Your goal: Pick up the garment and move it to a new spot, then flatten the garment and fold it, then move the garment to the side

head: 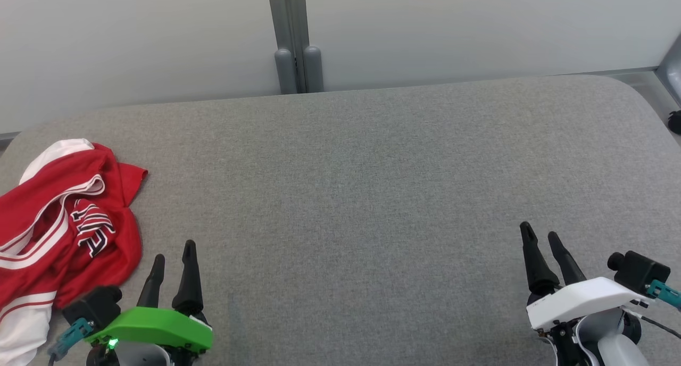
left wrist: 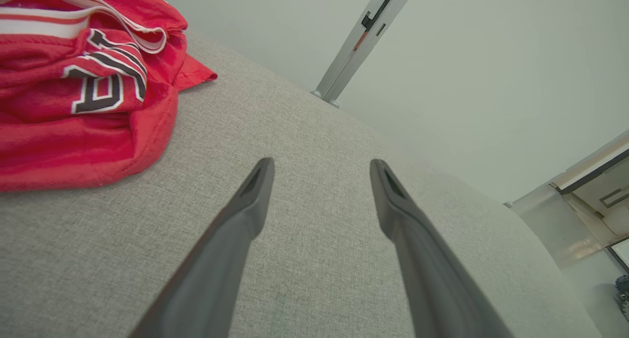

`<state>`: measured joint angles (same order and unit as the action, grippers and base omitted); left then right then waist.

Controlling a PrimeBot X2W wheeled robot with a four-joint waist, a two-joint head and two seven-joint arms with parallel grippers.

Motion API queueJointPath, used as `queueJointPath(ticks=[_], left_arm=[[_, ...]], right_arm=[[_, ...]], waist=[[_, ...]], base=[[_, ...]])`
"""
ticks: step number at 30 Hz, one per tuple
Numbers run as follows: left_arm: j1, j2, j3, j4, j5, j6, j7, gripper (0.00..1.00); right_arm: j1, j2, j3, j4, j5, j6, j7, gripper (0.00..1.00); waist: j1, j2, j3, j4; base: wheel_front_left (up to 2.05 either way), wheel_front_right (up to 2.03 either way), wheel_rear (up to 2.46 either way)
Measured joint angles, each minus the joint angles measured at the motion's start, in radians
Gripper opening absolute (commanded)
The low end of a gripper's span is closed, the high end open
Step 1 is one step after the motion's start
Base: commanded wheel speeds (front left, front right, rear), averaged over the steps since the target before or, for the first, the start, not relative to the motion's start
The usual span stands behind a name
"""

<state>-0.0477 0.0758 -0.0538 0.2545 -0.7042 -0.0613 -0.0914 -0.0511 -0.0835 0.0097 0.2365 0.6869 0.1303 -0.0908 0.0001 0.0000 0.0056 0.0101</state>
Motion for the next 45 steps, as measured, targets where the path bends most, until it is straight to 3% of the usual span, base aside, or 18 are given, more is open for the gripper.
queueJointPath(ticks=[25,32,45], left_arm=[[0.019,0.042,-0.058,0.003,0.254,0.052,-0.070,1.00],[0.030,0.036,-0.060,0.010,0.280,-0.012,-0.086,1.00],[0.038,0.010,-0.006,0.030,0.376,-0.045,-0.114,1.00]], right_arm=[[0.006,-0.009,-0.003,0.003,-0.287,0.000,-0.070,1.00],[0.026,-0.009,-0.022,-0.001,-0.318,0.000,-0.086,1.00],[0.032,-0.028,-0.013,-0.005,-0.374,0.000,-0.114,1.00]], waist=[[0.0000,0.0000,0.000,0.002],[0.0000,0.0000,0.003,0.005],[0.0000,0.0000,0.007,0.008]], base=[[0.00,0.00,0.00],[0.00,0.00,0.00],[0.00,0.00,0.00]])
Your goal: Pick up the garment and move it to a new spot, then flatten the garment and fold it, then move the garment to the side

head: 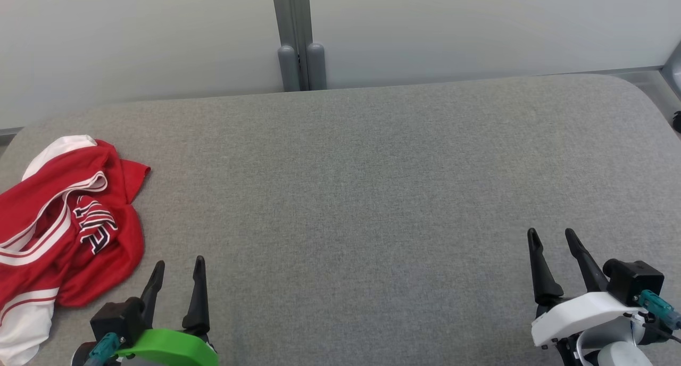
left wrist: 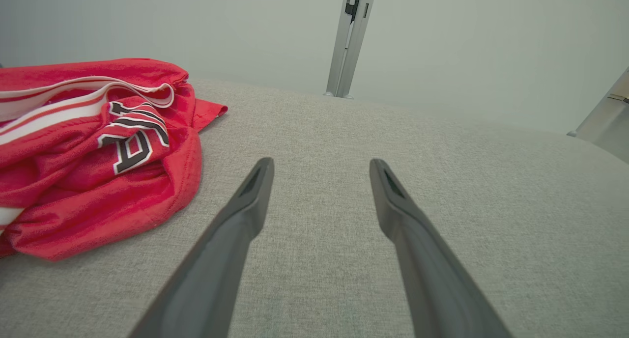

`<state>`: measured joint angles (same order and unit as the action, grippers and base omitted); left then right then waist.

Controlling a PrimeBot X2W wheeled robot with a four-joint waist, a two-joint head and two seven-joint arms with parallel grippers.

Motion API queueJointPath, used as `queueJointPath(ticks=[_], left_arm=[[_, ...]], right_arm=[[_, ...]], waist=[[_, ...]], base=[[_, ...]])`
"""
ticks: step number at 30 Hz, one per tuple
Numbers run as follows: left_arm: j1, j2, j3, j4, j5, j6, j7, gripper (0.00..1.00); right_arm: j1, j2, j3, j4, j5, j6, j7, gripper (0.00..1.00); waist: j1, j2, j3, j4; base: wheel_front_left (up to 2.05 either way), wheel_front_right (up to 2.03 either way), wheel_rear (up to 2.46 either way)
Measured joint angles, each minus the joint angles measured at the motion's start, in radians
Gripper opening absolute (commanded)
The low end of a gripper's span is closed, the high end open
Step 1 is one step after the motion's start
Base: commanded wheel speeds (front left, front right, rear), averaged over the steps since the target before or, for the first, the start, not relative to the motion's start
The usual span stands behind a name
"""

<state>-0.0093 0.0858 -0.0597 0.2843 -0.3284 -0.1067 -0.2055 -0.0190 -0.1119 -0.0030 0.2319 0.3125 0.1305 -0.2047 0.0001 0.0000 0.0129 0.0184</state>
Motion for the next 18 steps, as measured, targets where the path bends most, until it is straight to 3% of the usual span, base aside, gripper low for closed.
queueJointPath(ticks=[18], left_arm=[[0.006,-0.016,0.032,0.024,0.156,-0.016,-0.035,1.00]], right_arm=[[0.011,0.012,0.026,-0.003,-0.124,0.000,-0.035,1.00]], waist=[[0.0000,0.0000,-0.004,0.001]], base=[[0.00,0.00,0.00]])
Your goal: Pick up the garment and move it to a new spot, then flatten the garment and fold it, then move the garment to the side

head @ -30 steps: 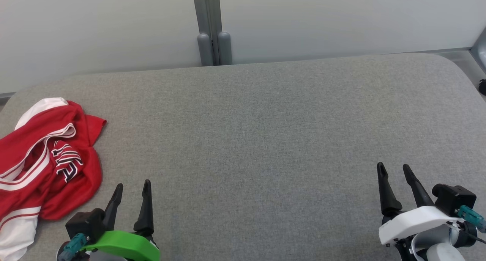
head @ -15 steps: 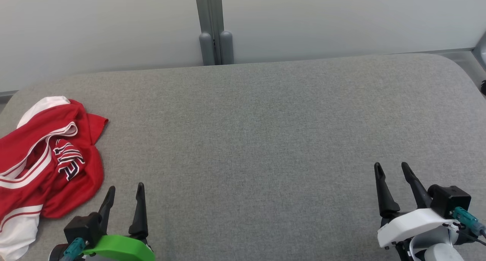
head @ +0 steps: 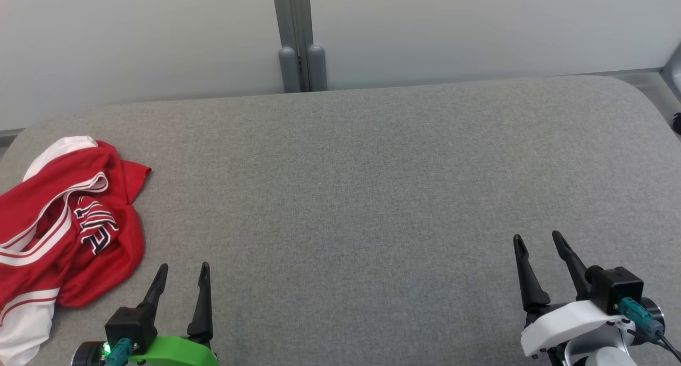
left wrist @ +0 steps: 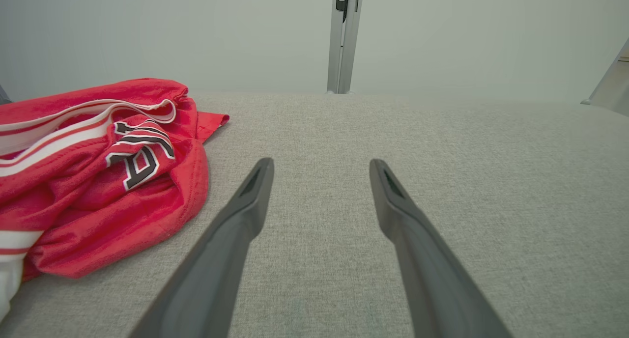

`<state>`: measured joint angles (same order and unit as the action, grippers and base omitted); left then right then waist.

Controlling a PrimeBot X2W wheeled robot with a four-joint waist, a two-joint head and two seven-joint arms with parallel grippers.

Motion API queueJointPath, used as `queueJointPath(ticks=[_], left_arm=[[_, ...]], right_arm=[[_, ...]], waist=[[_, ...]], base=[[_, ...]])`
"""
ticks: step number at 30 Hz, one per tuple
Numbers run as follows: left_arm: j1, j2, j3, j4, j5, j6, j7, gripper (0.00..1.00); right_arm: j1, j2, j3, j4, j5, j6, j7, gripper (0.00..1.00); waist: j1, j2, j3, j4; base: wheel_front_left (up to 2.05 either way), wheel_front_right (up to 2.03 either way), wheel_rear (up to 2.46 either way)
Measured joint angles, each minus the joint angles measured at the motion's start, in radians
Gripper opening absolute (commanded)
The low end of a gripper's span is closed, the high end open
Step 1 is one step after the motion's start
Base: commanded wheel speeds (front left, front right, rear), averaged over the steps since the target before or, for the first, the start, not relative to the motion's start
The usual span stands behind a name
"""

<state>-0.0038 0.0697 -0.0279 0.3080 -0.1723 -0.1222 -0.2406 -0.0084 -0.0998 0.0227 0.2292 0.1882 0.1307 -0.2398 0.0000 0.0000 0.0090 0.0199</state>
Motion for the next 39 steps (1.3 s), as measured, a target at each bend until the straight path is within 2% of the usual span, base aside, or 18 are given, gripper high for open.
queueJointPath(ticks=[12,27,32,39], left_arm=[[0.007,-0.012,0.030,0.048,0.045,-0.002,-0.022,1.00],[0.006,-0.018,0.036,0.056,0.042,-0.006,-0.022,1.00],[-0.008,-0.020,0.028,0.065,0.042,-0.006,-0.022,1.00],[-0.010,-0.021,0.022,0.079,0.033,0.000,-0.022,1.00]], right_arm=[[0.015,0.008,-0.015,0.013,-0.070,0.000,-0.022,1.00],[0.018,0.007,-0.017,0.016,-0.069,0.000,-0.022,1.00],[0.026,0.009,-0.006,0.012,-0.067,0.000,-0.023,1.00],[0.019,0.016,0.041,0.014,-0.062,0.000,-0.023,1.00]], waist=[[0.0000,0.0000,-0.003,-0.002],[0.0000,0.0000,-0.006,0.014],[0.0000,0.0000,-0.003,0.052],[0.0000,0.0000,0.006,0.161]], base=[[0.00,0.00,0.00],[0.00,0.00,0.00],[0.00,0.00,0.00],[0.00,0.00,0.00]])
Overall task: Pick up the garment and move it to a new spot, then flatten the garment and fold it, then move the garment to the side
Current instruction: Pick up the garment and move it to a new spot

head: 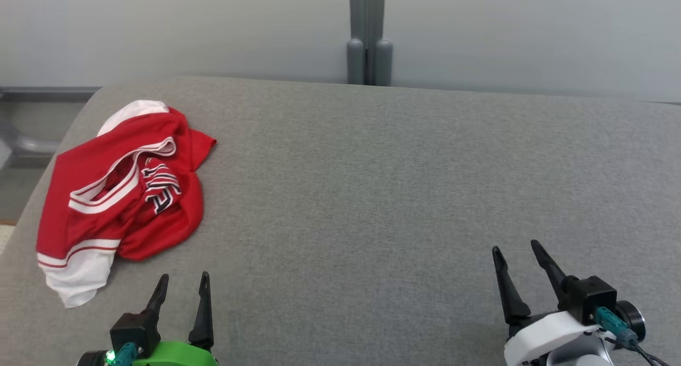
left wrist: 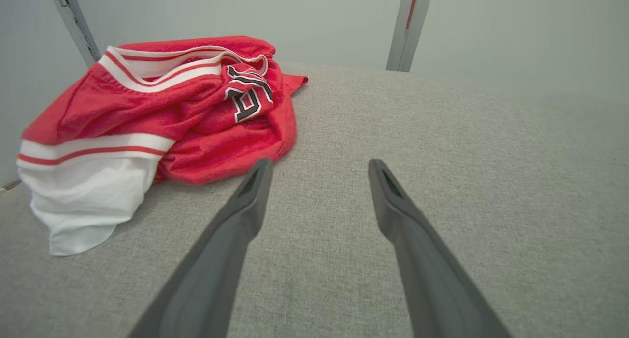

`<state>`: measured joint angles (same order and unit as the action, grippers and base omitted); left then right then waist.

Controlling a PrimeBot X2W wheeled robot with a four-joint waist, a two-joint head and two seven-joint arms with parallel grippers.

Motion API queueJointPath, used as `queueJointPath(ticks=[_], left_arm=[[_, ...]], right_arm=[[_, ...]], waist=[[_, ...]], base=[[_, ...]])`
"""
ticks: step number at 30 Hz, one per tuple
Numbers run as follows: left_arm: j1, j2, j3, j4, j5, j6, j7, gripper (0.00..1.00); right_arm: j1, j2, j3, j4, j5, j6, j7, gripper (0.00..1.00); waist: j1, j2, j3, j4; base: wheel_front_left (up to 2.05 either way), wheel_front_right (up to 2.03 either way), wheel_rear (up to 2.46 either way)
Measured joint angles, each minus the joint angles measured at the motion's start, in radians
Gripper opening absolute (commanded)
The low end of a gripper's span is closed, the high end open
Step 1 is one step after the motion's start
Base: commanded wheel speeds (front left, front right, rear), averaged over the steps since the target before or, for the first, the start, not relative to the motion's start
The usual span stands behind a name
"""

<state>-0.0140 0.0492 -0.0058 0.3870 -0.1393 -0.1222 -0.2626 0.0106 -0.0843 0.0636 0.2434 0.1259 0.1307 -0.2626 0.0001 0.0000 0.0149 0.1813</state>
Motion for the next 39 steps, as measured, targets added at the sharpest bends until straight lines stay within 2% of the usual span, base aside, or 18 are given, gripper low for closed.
queueJointPath(ticks=[7,12,18,23,26,32,34,39], left_arm=[[0.005,0.000,0.033,-0.008,-0.009,0.012,0.000,1.00],[-0.027,0.000,0.058,-0.005,-0.030,0.018,0.000,1.00],[-0.211,0.012,0.113,0.066,-0.034,0.042,-0.002,1.00],[-0.395,0.083,0.150,0.211,-0.028,0.087,0.023,1.00],[-0.491,0.120,0.167,0.290,-0.037,0.096,0.052,1.00],[-0.611,0.154,0.180,0.458,-0.080,0.068,0.136,0.98],[-0.631,0.165,0.182,0.503,-0.096,0.055,0.167,0.00],[-0.656,0.188,0.216,0.546,-0.159,0.027,0.195,0.00]], right_arm=[[-0.059,-0.004,0.059,0.007,0.004,0.000,0.000,1.00],[-0.079,-0.021,0.068,0.006,0.006,0.000,0.000,1.00],[-0.138,-0.059,0.070,-0.007,0.004,0.000,0.000,1.00],[-0.197,-0.079,0.075,-0.017,0.003,0.000,0.000,1.00],[-0.203,-0.086,0.077,-0.015,0.003,0.000,0.000,1.00],[-0.209,-0.100,0.073,-0.003,0.013,0.000,0.000,1.00],[-0.211,-0.100,0.070,-0.001,0.015,0.000,0.000,1.00],[-0.211,-0.088,0.067,0.006,0.022,0.000,0.000,1.00]], waist=[[0.0000,0.0000,0.020,0.118],[0.0000,0.0000,0.058,0.156],[0.0000,0.0000,0.130,0.163],[0.0000,0.0000,0.216,0.149],[0.0001,0.0000,0.274,0.130],[0.0002,0.0000,0.366,0.087],[0.0002,0.0000,0.378,0.069],[0.0000,0.0000,0.369,0.034]], base=[[0.00,0.00,0.00],[0.00,0.00,0.00],[0.00,0.00,0.00],[0.00,0.00,0.00],[0.00,0.00,0.00],[0.00,0.00,0.00],[0.00,0.00,0.00],[0.00,0.00,0.00]])
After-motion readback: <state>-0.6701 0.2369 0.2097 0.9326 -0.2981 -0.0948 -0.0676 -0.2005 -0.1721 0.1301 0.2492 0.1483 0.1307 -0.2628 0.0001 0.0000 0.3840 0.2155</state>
